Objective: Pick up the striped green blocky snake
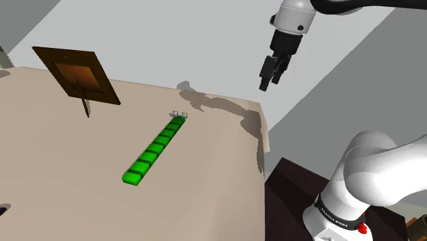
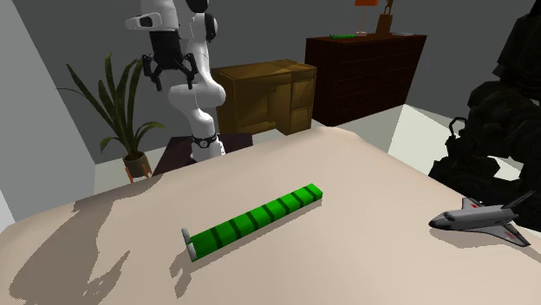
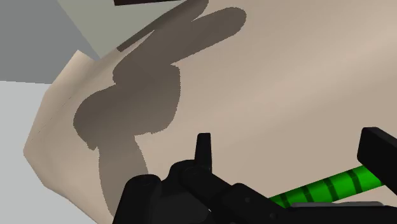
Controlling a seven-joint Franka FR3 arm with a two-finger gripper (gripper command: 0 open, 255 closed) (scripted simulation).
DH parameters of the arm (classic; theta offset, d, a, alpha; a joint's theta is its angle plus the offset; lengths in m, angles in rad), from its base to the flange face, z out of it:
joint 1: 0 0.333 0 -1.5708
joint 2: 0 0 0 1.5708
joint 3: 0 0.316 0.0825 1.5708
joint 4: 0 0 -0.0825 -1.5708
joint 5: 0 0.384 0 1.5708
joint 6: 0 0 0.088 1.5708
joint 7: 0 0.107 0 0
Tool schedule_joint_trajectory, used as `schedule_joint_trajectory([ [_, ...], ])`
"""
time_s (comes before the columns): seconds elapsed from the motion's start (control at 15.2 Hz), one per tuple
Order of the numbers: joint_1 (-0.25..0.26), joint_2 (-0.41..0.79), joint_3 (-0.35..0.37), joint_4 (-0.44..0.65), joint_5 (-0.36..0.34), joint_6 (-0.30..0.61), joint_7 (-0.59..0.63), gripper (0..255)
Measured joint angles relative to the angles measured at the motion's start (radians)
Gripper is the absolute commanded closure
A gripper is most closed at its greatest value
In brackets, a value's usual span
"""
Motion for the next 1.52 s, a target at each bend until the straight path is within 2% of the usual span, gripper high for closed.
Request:
schedule_joint_trajectory([
  [0.2, -0.004, 0.014, 0.031, -0.009, 0.018, 0.020, 0.053, 0],
  [0.59, -0.028, 0.119, 0.175, -0.026, 0.092, 0.134, 0.315, 0],
  [0.92, -0.056, 0.254, 0.300, 0.006, 0.131, 0.234, 0.548, 0],
  [1.32, -0.107, 0.464, 0.432, 0.106, 0.116, 0.333, 0.829, 0],
  [1.52, -0.133, 0.605, 0.493, 0.193, 0.069, 0.375, 0.984, 0],
])
